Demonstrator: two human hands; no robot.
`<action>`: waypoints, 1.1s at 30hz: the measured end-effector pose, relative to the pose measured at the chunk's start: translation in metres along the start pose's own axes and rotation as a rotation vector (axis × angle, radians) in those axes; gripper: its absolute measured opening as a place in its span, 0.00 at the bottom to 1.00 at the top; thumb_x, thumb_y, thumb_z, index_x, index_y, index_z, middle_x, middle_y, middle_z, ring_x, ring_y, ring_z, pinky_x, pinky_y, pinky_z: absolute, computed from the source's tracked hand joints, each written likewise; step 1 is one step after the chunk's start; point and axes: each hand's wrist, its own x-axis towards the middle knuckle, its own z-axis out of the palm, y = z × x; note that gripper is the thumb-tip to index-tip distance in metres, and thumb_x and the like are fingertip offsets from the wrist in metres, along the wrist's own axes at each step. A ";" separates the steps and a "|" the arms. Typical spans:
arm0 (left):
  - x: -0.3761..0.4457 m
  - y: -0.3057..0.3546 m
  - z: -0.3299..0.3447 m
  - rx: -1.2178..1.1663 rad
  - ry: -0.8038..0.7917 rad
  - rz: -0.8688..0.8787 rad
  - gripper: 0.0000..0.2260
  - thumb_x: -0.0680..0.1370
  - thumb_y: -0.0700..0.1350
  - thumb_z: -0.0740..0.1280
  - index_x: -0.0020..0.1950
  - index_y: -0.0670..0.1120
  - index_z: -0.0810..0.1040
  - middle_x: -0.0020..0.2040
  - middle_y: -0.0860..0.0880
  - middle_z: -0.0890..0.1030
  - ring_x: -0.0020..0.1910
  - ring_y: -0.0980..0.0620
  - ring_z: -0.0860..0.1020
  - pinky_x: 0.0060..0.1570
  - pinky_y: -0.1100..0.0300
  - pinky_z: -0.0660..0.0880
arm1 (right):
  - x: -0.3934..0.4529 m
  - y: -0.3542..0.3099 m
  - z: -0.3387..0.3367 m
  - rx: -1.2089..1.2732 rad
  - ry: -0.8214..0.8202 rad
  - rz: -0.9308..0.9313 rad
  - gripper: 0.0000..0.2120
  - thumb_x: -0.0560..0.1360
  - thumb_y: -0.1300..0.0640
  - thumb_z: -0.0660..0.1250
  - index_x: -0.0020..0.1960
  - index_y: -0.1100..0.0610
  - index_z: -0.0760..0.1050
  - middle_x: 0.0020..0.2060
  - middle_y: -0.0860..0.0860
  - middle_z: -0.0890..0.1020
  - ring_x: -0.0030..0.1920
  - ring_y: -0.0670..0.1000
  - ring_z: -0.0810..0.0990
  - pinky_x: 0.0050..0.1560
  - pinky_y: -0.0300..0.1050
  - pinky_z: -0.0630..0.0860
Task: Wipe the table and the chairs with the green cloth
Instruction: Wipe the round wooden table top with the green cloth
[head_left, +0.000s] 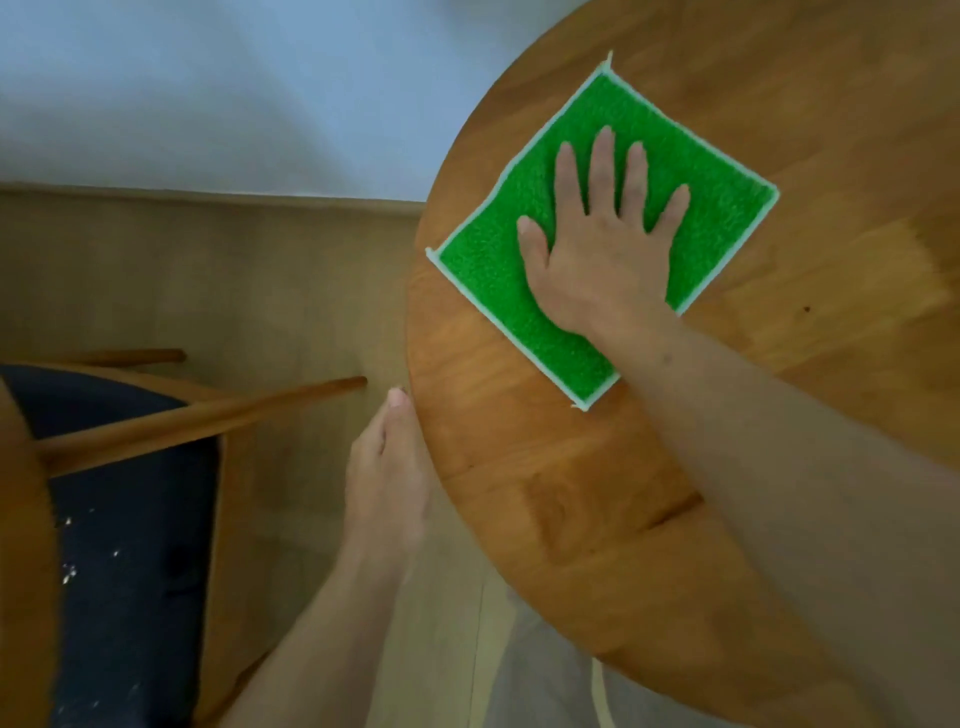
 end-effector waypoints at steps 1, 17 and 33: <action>0.000 -0.004 -0.002 -0.033 -0.009 -0.039 0.21 0.81 0.63 0.51 0.55 0.59 0.82 0.53 0.58 0.83 0.54 0.59 0.79 0.58 0.52 0.73 | 0.005 -0.012 0.000 0.005 0.004 0.040 0.34 0.79 0.37 0.40 0.79 0.53 0.42 0.78 0.57 0.42 0.77 0.62 0.40 0.69 0.72 0.40; -0.020 -0.026 0.007 -0.017 0.053 -0.146 0.33 0.74 0.70 0.50 0.68 0.52 0.76 0.66 0.51 0.77 0.66 0.50 0.73 0.68 0.45 0.67 | -0.232 0.028 0.031 -0.181 -0.232 -0.734 0.36 0.71 0.39 0.60 0.76 0.49 0.62 0.76 0.53 0.62 0.74 0.58 0.61 0.70 0.67 0.52; 0.004 -0.002 0.028 0.068 0.159 -0.066 0.24 0.81 0.63 0.50 0.60 0.50 0.77 0.55 0.44 0.80 0.54 0.45 0.78 0.56 0.44 0.73 | -0.041 -0.009 0.008 -0.070 -0.130 -0.605 0.29 0.79 0.36 0.41 0.78 0.43 0.41 0.77 0.46 0.41 0.77 0.52 0.40 0.71 0.64 0.35</action>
